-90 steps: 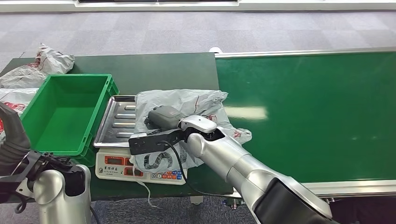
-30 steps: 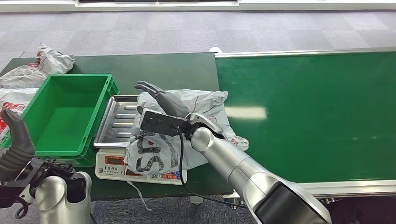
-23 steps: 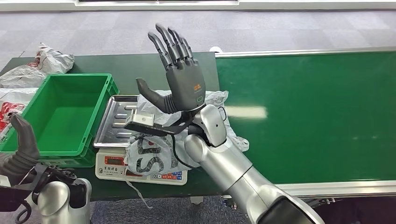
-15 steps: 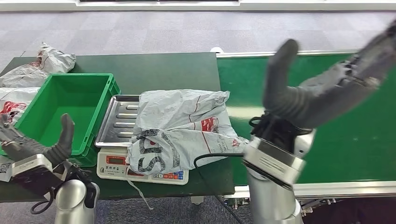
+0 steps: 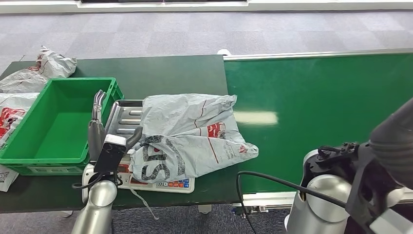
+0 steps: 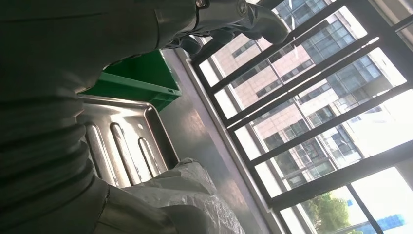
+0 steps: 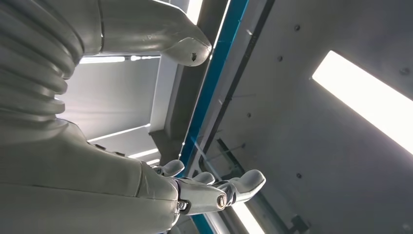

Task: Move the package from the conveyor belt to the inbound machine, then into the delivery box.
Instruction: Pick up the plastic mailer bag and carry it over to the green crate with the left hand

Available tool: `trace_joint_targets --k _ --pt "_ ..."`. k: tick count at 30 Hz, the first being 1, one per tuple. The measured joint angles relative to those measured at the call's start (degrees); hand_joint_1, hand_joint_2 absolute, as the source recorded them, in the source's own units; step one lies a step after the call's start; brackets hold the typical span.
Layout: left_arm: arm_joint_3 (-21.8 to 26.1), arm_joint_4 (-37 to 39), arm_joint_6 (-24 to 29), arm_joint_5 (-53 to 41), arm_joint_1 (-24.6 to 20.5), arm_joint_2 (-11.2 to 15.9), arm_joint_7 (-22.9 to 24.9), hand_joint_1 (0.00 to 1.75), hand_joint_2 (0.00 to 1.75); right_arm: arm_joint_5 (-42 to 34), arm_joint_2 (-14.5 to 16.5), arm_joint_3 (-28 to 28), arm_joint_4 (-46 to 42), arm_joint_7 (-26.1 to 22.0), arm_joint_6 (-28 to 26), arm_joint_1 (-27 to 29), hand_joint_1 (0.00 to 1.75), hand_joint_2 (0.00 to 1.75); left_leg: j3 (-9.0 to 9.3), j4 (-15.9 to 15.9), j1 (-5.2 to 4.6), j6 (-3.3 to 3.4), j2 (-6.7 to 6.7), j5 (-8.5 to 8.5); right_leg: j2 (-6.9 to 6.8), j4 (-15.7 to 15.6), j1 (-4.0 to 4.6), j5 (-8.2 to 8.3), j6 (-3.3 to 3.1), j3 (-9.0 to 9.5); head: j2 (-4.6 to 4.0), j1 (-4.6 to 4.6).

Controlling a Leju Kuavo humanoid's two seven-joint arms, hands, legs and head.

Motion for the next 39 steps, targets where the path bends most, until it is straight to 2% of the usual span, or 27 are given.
trace_joint_targets --k 3,9,16,17,20,21,29,39 --pt "-0.84 1.49 -3.24 -1.98 -0.78 0.48 1.14 0.0 1.75 -0.14 -0.08 -0.16 -0.16 -0.01 0.03 0.23 0.0 1.75 -0.01 0.0 0.0 0.0 -0.01 0.0 0.0 0.0 0.0 -0.01 -0.01 0.0 0.0 0.01" --pt "-6.2 9.28 -19.68 -6.78 -3.75 1.55 -0.76 0.0 1.75 -1.13 -0.17 -0.37 0.78 0.02 0.09 0.48 0.0 1.75 -0.02 0.0 -0.02 0.01 -0.04 0.0 -0.03 0.0 -0.05 0.01 0.01 0.03 0.0 0.01" --pt "-11.96 19.03 -24.62 -9.44 -8.68 1.9 -2.95 0.0 1.75 -1.22 -0.26 -0.9 1.45 0.02 0.11 0.57 0.0 1.75 -0.03 0.0 -0.04 0.01 -0.05 0.0 -0.04 0.0 -0.08 0.02 0.02 0.03 0.0 0.01" --pt "-12.48 20.18 -25.41 -9.35 -9.4 1.94 -3.6 0.09 1.75 -1.18 -0.27 -0.95 1.54 0.02 0.11 0.57 0.0 1.75 -0.03 0.0 -0.04 0.01 -0.06 0.0 -0.04 0.0 -0.07 0.02 0.02 0.03 0.0 0.01" --pt "-13.84 23.12 -28.29 -8.52 -11.19 2.09 -5.96 1.4 1.75 -1.13 -0.27 -1.08 1.97 0.02 0.11 0.56 0.0 1.75 -0.03 0.0 -0.03 0.01 -0.06 0.0 -0.05 0.0 -0.06 0.02 0.02 0.02 0.0 0.01" --pt "-14.22 23.88 -28.98 -8.22 -11.65 2.14 -6.56 1.75 1.75 -1.04 -0.27 -1.17 2.15 0.02 0.11 0.56 0.0 1.75 -0.03 0.0 -0.03 0.01 -0.06 0.0 -0.05 0.0 -0.06 0.02 0.02 0.02 0.0 0.01" --pt "-15.44 28.04 -29.83 -7.46 -15.18 2.31 -7.68 1.75 1.75 0.28 -0.28 -1.5 2.69 0.02 0.14 0.56 0.0 1.75 -0.03 0.0 -0.03 -0.01 -0.07 0.02 -0.04 0.01 -0.06 0.02 0.02 0.03 0.0 0.02" --pt "-16.32 29.61 -29.81 -7.43 -16.61 2.32 -7.75 1.75 1.75 0.48 -0.28 -1.51 2.74 0.02 0.14 0.55 0.0 1.75 -0.05 0.0 -0.03 -0.01 -0.07 0.02 -0.05 0.01 -0.06 0.02 0.02 0.03 0.0 0.02"
